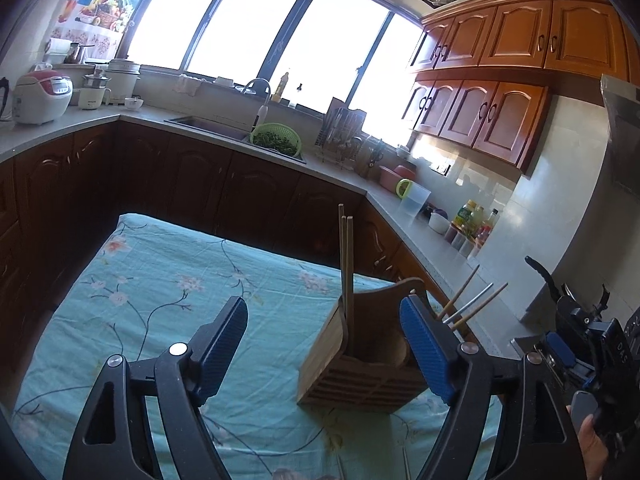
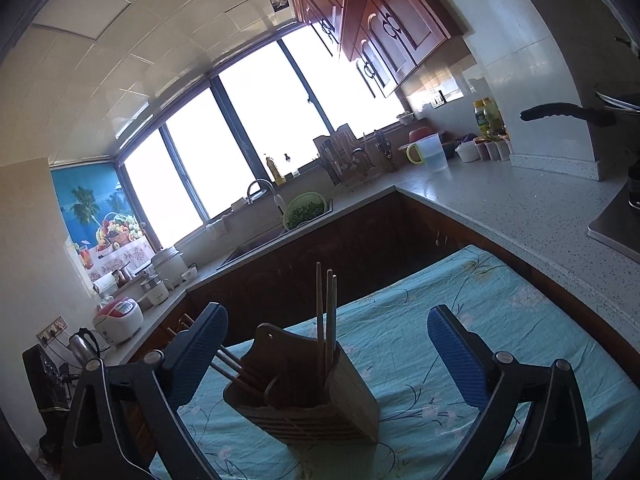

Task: Organize utensils
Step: 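Move both open grippers back over the fork, spoon and chopsticks, then close the left gripper on a metal chopstick while the right gripper grasps the steel spoon, then lift the left gripper's chopstick toward the caddy while the right gripper carries the spoon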

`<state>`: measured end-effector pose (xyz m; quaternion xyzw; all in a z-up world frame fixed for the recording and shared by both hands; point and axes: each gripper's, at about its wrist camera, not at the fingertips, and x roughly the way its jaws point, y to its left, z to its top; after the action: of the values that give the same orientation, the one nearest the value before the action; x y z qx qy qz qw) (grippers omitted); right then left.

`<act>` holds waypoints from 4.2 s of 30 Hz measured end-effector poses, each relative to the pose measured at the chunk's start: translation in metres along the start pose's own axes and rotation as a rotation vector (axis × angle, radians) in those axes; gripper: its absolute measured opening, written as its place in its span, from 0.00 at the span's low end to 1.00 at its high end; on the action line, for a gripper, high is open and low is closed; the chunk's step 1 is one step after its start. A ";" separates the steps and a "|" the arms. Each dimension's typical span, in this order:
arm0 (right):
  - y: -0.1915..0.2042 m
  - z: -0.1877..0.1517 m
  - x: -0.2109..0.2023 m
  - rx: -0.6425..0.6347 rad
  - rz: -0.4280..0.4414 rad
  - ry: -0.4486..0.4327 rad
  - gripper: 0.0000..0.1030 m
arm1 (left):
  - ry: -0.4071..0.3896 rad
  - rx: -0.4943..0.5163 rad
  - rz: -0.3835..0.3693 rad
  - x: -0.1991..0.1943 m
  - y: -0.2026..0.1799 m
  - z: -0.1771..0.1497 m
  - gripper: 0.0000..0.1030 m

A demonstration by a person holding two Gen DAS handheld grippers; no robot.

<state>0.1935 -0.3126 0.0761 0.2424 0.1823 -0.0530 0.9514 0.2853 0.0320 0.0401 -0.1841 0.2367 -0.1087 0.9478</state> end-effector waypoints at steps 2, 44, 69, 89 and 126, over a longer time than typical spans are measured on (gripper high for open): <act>-0.002 -0.008 -0.007 0.010 0.004 0.012 0.99 | 0.011 -0.009 0.008 -0.011 0.002 -0.009 0.76; -0.030 -0.128 -0.086 -0.013 -0.077 0.260 0.97 | 0.251 -0.065 0.070 -0.106 0.016 -0.092 0.76; -0.067 -0.189 -0.086 0.093 -0.081 0.567 0.41 | 0.521 -0.063 -0.055 -0.034 -0.001 -0.130 0.53; -0.090 -0.184 -0.068 0.232 0.004 0.577 0.02 | 0.560 -0.122 -0.154 0.016 0.001 -0.135 0.06; -0.004 -0.099 -0.102 -0.080 0.043 0.290 0.02 | 0.238 -0.127 -0.220 -0.113 0.016 -0.069 0.01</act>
<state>0.0665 -0.2673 0.0309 0.2132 0.3147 0.0104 0.9249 0.1556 0.0587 0.0232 -0.2544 0.3323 -0.2177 0.8818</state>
